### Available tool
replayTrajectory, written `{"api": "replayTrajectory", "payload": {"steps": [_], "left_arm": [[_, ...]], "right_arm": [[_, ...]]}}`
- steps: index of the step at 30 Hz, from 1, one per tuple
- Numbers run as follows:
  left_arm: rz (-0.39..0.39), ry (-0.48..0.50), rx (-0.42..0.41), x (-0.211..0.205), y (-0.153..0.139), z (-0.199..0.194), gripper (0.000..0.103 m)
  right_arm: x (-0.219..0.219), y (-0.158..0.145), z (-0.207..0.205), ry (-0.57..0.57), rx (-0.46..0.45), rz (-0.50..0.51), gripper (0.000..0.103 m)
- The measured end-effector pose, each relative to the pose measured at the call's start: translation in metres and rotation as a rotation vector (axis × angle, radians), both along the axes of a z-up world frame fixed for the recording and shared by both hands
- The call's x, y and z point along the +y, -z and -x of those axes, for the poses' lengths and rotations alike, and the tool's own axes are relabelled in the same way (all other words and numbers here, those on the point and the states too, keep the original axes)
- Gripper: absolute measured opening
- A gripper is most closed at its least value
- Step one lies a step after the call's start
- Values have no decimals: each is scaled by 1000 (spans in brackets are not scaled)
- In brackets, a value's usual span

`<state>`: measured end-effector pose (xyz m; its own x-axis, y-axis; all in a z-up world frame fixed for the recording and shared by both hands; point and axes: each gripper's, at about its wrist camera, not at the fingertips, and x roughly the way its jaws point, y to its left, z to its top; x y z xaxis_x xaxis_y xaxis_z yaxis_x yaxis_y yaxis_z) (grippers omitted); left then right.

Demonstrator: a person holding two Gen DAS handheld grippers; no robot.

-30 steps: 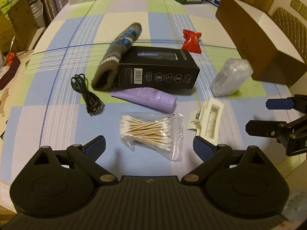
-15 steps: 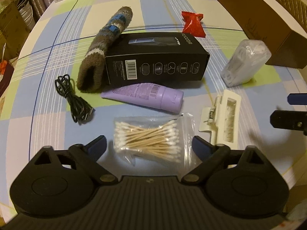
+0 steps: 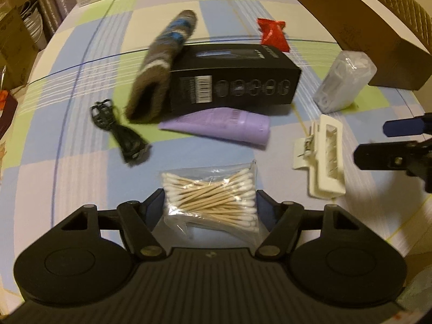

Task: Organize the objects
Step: 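Grasp the cotton swab bag with the left tool while the right tool grasps the cream hair clip, then carry the swab bag and hair clip into the box and release both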

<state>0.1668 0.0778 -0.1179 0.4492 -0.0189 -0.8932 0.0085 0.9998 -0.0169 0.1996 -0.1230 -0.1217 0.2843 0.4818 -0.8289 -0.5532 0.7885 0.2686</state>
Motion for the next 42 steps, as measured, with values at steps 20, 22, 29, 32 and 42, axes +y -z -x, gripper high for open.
{"api": "replayTrajectory", "payload": {"steps": [20,22,29,32,42], "left_arm": [[15,-49,-39,51,-15,19,68],[21,-38,-44,49,-17,19,68],[47,32,-87,31,-41,16,68],[52,74,-111,16,-56,11,68],[81,187,-219,-63,-103,-16,68]], "right_arm": [[19,17,4,112,13,55,55],[9,11,5,127,21,39,55],[-38,-21,12,182,4,-17,55],[-60,-37,13,201,-15,-34,55],[-138,-83,-7,228,-97,-82,55]]}}
